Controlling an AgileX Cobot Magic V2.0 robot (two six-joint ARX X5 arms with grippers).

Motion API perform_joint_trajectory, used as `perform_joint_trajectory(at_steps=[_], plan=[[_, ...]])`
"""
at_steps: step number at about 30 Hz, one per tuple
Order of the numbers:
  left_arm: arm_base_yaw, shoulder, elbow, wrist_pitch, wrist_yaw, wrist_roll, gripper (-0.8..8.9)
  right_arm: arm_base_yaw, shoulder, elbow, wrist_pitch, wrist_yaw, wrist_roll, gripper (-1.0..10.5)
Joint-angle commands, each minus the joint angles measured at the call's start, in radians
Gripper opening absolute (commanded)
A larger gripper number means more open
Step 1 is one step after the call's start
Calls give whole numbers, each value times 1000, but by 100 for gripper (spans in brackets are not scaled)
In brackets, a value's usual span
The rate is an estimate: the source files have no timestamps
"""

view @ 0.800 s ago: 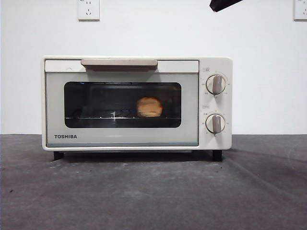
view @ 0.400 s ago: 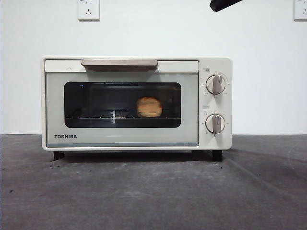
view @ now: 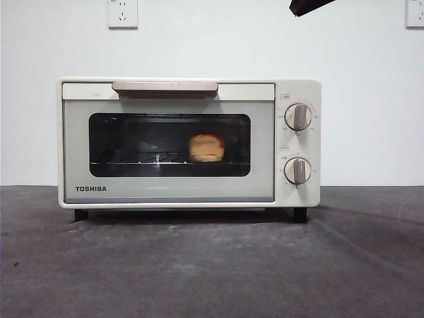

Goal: The left arm flap open the oven, the right arm pick bread and place it into oven, the left arm flap close the oven

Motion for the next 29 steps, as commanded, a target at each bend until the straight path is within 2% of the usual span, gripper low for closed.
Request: perform_joint_trajectory(at_steps=[1, 20, 25, 29], plan=[[2, -2, -21, 5, -3, -6, 19, 10, 9, 7, 10, 3, 11, 8], [2, -2, -21, 5, -3, -6, 19, 10, 5, 7, 8, 4, -4, 8], [2, -2, -21, 5, -3, -6, 19, -66, -22, 5, 14, 21, -11, 8], [2, -2, -21, 5, -3, -6, 19, -174, -90, -29, 47, -41, -20, 8]])
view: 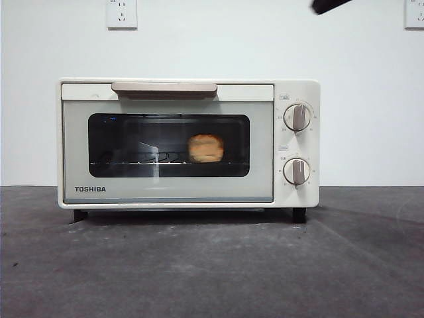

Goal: The left arm flap open the oven, the right arm pick bread and place it into oven, the left arm flap close the oven

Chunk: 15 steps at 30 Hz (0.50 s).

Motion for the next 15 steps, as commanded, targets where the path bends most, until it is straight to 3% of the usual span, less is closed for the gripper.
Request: perform_joint_trajectory(at_steps=[1, 6, 15], plan=[[2, -2, -21, 5, -3, -6, 20, -72, -60, -41, 56, -51, -19, 8], [2, -2, -21, 5, -3, -6, 19, -261, -235, -218, 237, -131, -47, 8], [2, -2, -21, 5, -3, -6, 19, -540, -554, -530, 444, -134, -89, 8]])
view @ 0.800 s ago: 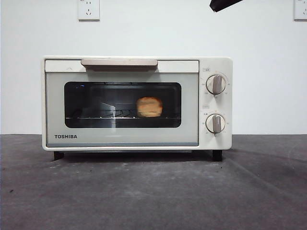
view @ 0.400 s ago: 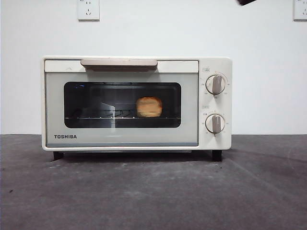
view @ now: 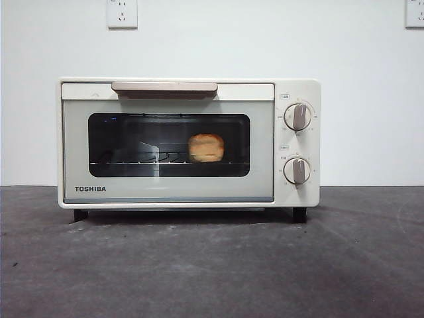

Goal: The left arm flap open the oven, the right arm pick bread and place it into oven, the left arm flap close the oven

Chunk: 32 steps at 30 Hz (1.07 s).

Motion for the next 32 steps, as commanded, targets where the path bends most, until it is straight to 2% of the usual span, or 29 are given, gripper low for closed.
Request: perform_joint_trajectory(at_steps=[1, 9, 24, 32], plan=[[2, -2, -21, 5, -3, -6, 19, -60, -77, -71, 48, -3, -32, 8], [2, -2, -21, 5, -3, -6, 19, -155, -240, -219, 56, 0, -37, 8], [2, -2, -21, 5, -3, -6, 19, -172, -332, -384, 59, 7, -18, 8], [2, -2, -21, 5, -3, -6, 19, -172, -332, -387, -95, 8, -13, 8]])
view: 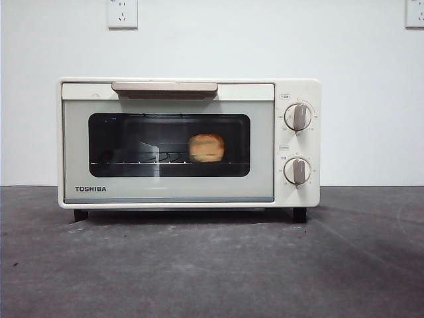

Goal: The left arm flap open the oven, the right arm pick bread and place it into oven, the left arm flap close the oven

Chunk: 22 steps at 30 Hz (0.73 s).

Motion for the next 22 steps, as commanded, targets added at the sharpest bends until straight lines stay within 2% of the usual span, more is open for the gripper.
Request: perform_joint_trajectory(at_steps=[1, 22], plan=[[2, -2, -21, 5, -2, -6, 19, -2, -3, -7, -27, 1, 13, 8], [2, -2, -21, 8, -3, -6, 19, -2, -3, -7, -2, 1, 19, 8]])
